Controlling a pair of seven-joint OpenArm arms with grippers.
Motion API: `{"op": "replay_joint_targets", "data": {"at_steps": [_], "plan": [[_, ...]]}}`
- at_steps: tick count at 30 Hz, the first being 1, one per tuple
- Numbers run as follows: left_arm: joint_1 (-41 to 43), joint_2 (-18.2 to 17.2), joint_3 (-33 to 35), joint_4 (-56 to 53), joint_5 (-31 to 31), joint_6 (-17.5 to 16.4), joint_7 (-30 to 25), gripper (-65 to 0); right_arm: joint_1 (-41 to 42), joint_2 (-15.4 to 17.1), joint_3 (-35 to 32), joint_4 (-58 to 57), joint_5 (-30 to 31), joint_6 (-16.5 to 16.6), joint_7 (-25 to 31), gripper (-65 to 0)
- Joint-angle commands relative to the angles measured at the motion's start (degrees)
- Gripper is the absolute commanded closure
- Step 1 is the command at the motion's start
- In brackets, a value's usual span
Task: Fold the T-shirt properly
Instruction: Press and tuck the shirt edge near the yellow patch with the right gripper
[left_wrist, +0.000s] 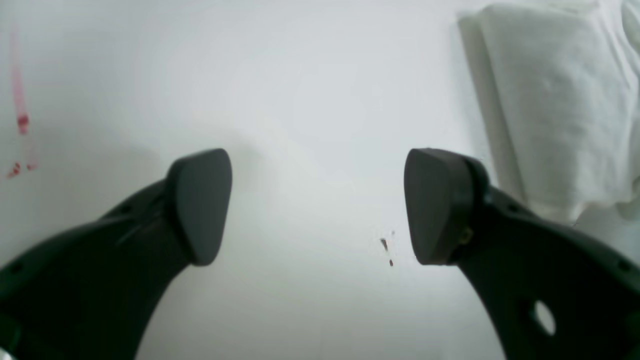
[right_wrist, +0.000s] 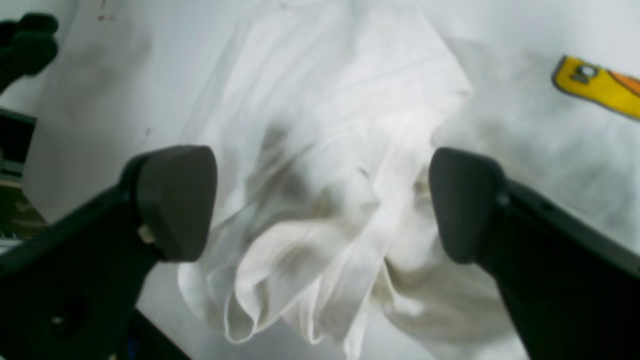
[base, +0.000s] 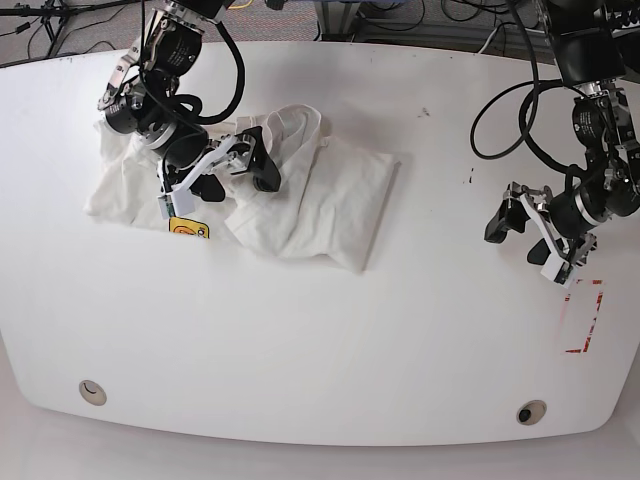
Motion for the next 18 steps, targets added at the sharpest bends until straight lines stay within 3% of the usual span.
{"op": "replay_joint_targets", "data": {"at_steps": [1, 7, 10, 18], "plan": [[-0.67, -0.99, -0.37, 1.09, -0.9, -0.2, -1.42, -51.1, -0.06, 0.1, -0.06, -0.67, 1.79, 0.19, 0.58, -65.0], [-0.14, -0.64, -0.37, 1.09, -0.9, -0.2, -1.51, -51.1, 0.2, 0.1, -2.44, -2.25, 2.93, -0.25, 0.67, -62.5], [0.3, -0.64, -0.37, 1.09, -0.9, -0.2, -1.51, -51.1, 0.29, 0.1, -3.49, -2.43, 2.93, -0.25, 0.84, -51.5], [0.65, -0.72, -0.37, 0.74, -0.9, -0.2, -1.51, -51.1, 1.96, -0.51, -3.67, -2.43, 3.02, 0.1, 0.84, -8.4]]}}
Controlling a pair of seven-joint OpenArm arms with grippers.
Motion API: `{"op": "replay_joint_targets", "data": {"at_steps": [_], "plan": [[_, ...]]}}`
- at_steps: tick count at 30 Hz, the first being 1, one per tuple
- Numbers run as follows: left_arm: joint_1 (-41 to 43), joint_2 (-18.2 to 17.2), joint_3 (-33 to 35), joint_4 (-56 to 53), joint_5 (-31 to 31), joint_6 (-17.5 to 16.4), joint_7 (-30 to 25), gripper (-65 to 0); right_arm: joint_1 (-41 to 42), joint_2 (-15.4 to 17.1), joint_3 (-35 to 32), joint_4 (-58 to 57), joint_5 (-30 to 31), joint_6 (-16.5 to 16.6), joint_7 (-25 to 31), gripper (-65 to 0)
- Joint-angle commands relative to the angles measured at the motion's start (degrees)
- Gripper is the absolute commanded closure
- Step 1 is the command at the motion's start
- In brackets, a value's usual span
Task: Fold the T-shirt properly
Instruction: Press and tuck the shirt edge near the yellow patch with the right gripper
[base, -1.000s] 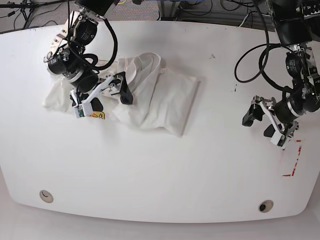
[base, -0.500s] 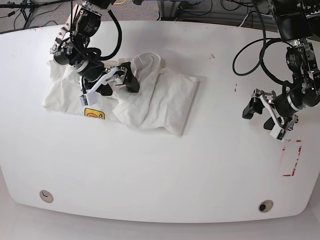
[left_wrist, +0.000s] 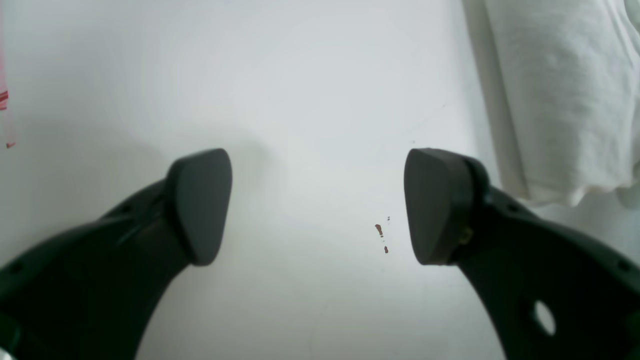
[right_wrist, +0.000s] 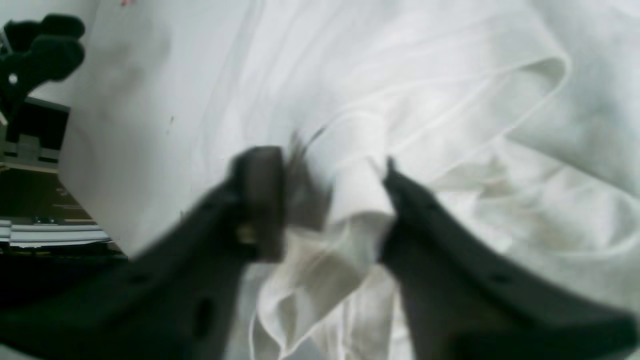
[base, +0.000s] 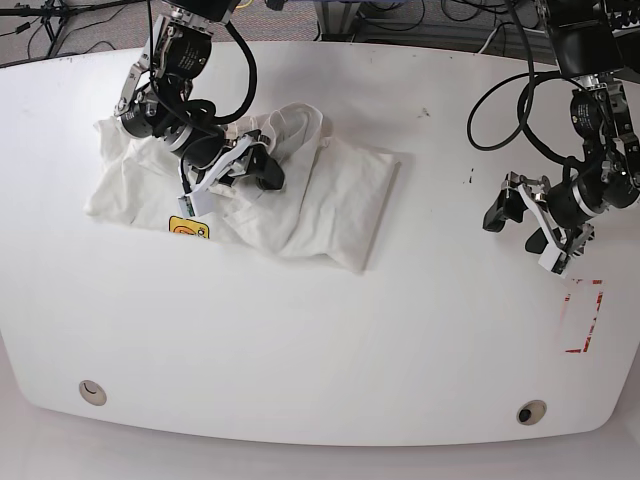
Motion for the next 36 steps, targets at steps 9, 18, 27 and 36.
{"op": "replay_joint_targets", "data": {"at_steps": [9, 18, 27, 36], "plan": [[0.7, -1.05, -0.37, 1.09, -0.92, -0.29, -1.4, -51.1, 3.09, 2.23, -0.11, 2.17, 1.4, 0.34, 0.82, 0.0], [2.02, -1.05, -0.37, 0.74, -0.74, -0.29, -1.4, -51.1, 5.02, 5.49, -2.04, 6.21, 1.57, 0.34, 0.56, 0.0], [2.99, -1.05, -0.37, 0.65, -0.74, -0.29, -1.4, -51.1, 7.13, 7.77, -3.18, 3.66, 1.4, 0.34, 0.56, 0.0], [3.16, -0.79, -0.01, 1.09, -0.92, -0.29, -1.4, -51.1, 9.15, 10.85, -3.27, -0.91, 1.57, 0.34, 0.56, -0.8]]}}
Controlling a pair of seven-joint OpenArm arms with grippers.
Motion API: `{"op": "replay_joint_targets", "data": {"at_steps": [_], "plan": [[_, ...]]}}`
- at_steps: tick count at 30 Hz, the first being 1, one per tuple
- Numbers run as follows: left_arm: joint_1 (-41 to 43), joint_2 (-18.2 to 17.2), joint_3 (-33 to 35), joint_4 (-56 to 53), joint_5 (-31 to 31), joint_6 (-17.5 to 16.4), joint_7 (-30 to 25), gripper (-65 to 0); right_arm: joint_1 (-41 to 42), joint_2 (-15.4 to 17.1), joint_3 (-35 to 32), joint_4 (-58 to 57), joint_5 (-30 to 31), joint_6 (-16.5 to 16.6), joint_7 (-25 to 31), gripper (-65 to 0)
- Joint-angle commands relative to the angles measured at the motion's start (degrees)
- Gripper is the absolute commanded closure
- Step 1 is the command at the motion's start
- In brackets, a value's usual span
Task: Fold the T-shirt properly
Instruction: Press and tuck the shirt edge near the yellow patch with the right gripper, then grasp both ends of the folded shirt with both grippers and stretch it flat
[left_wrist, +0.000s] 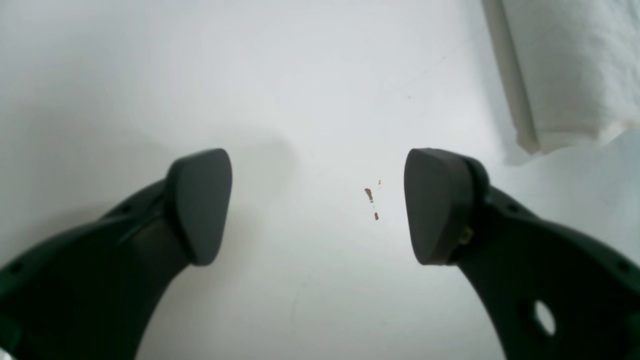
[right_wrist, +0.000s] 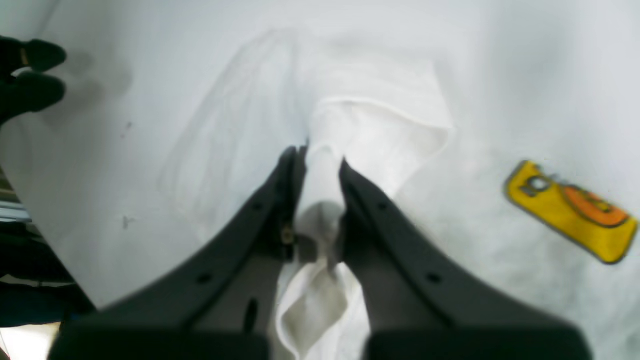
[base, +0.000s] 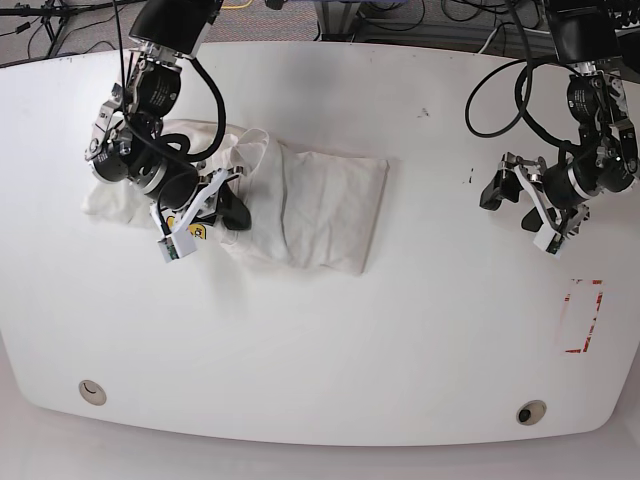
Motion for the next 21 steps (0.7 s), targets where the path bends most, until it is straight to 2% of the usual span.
{"op": "replay_joint_targets", "data": {"at_steps": [1, 3, 5, 7, 9, 11, 13, 15, 21], "plan": [[-0.84, -0.68, -0.1, 1.35, -1.05, -0.26, -1.18, -51.1, 0.98, 1.19, 0.14, 0.01, 1.44, 0.19, 1.56, -2.2], [-1.01, -0.59, -0.1, 1.35, -1.14, -0.26, -1.18, -51.1, 0.98, 1.81, 0.14, -0.17, 1.44, 0.19, 1.56, -7.1], [-1.19, 0.2, -0.01, 1.35, -1.14, -0.26, -1.18, -51.1, 0.98, 2.33, 0.14, -0.25, 1.44, 0.19, 1.56, -15.2], [-1.28, 2.13, -0.01, 1.44, -1.14, -0.26, -1.18, -51.1, 0.72, 3.39, 0.23, 0.01, 1.44, 0.19, 1.56, -30.6], [-1.72, 3.45, 0.07, 1.44, -1.14, -0.26, -1.09, -51.1, 0.54, 4.18, 0.58, 0.8, 1.44, 0.19, 1.56, -41.5], [-2.68, 5.04, 0.16, 1.44, -1.14, -0.26, -1.0, -51.1, 0.36, 5.15, 0.67, 1.94, 1.44, 0.1, 1.56, -51.2], [-3.65, 6.79, 1.39, 1.44, -1.14, -0.26, -1.0, -51.1, -0.16, 5.94, 0.67, 3.17, 1.44, 0.1, 1.56, -58.0], [-4.35, 8.55, 3.15, 1.44, -1.14, -0.26, -1.0, -51.1, -0.87, 6.82, 0.67, 4.76, 1.44, 0.1, 1.56, -61.0], [-8.13, 14.88, 8.78, 1.44, -0.96, 0.09, -1.18, -51.1, -2.54, 9.19, 2.34, 9.06, 1.27, 0.19, 1.56, -61.2]]}}
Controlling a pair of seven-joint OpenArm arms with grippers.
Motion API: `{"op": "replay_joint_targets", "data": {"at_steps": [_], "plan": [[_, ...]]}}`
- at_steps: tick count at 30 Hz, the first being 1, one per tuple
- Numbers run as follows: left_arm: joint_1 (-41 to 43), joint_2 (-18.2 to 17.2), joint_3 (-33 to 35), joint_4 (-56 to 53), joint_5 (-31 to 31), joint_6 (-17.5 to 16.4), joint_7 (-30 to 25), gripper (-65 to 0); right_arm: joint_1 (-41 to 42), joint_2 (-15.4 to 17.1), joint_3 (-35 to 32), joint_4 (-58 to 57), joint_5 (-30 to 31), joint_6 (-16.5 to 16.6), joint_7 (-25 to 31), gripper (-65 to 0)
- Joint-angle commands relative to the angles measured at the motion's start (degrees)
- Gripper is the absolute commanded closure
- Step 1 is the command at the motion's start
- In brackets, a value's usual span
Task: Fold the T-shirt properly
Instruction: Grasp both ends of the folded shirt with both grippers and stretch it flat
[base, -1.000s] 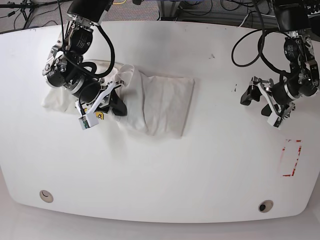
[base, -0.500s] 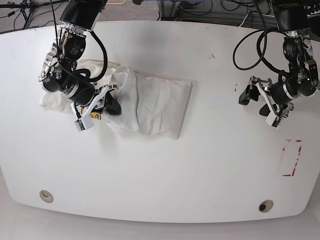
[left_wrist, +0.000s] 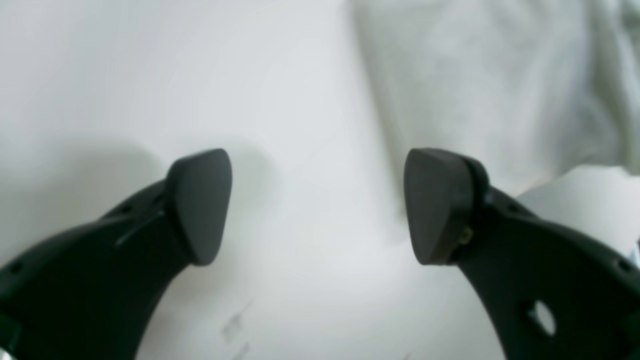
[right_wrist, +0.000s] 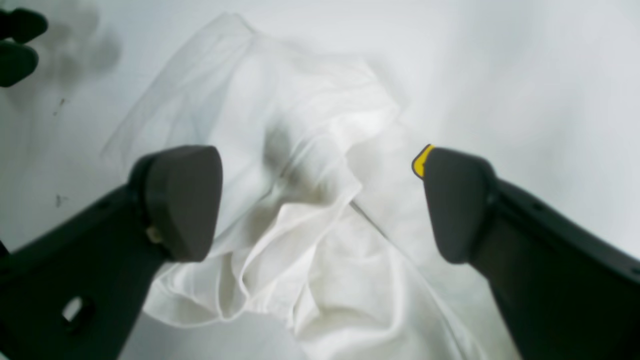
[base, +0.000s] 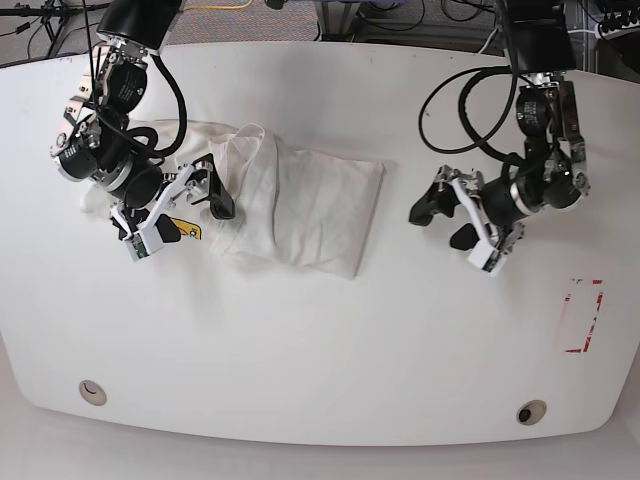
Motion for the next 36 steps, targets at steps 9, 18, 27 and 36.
{"op": "replay_joint_targets", "data": {"at_steps": [9, 18, 27, 36], "plan": [[-7.55, 10.51, 8.95, -1.06, 0.36, 0.13, -3.73, -30.3, -2.16, 4.29, 10.43, 2.64, 0.87, 0.19, 1.61, -61.2], [-8.52, 13.15, 19.33, -7.66, 10.99, 2.07, -7.16, -1.9, -4.27, 5.96, 20.36, 2.64, 0.96, 0.19, 1.61, -61.2], [-6.85, 12.71, 19.5, -13.2, 14.25, 2.42, -7.16, -2.4, -4.53, 5.96, 26.61, 2.64, 1.05, 0.19, 1.61, -61.2], [-5.62, 5.86, 16.07, -18.21, 14.16, 2.16, -7.16, -3.1, -4.09, 4.38, 26.96, -0.26, 1.14, 0.28, 1.61, -62.0]]}}
